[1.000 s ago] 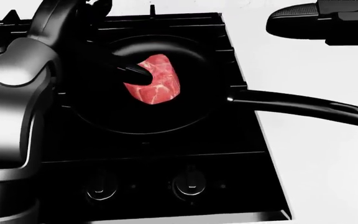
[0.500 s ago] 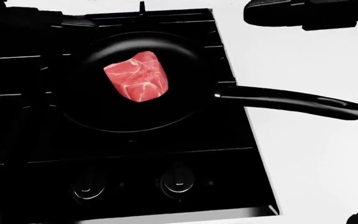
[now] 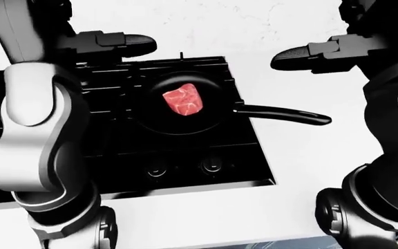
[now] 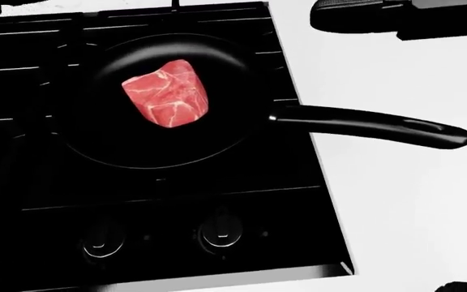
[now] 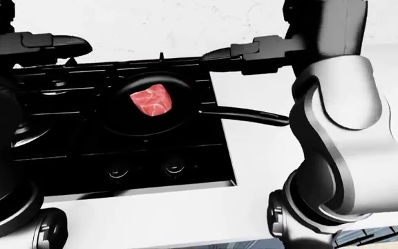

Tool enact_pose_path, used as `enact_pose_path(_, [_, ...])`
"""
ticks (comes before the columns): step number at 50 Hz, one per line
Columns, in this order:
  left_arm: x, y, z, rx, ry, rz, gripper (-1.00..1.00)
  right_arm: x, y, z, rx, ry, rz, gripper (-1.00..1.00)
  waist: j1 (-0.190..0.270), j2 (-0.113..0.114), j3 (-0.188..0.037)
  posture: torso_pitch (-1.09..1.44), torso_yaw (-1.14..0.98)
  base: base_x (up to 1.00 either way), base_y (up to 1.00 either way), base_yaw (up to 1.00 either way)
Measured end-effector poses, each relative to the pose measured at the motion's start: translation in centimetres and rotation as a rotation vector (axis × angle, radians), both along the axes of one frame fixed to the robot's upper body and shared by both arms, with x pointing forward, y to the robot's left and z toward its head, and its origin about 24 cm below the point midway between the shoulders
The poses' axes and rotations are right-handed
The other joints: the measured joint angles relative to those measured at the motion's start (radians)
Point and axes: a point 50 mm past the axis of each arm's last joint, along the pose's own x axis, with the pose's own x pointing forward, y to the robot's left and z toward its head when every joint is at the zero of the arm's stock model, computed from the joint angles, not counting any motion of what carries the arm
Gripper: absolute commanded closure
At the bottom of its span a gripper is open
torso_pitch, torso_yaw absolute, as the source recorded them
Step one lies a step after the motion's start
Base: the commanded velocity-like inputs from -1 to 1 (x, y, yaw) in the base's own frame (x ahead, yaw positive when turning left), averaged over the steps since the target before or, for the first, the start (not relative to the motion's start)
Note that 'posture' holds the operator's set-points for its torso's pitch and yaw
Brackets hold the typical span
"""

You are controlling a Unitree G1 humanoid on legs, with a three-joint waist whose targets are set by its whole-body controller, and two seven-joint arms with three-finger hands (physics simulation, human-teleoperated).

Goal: Pick the steak from the plate and place it in the pan.

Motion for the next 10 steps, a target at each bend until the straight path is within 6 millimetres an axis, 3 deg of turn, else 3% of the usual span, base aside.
enact_pose_path(10, [-1.3, -0.2, 1.3, 0.004, -0.142, 0.017, -1.00, -0.1, 0.0, 0.3, -0.016, -0.089, -0.002, -1.00, -0.001, -0.005, 0.002, 0.00, 0.00, 0.00, 0.00, 0.00])
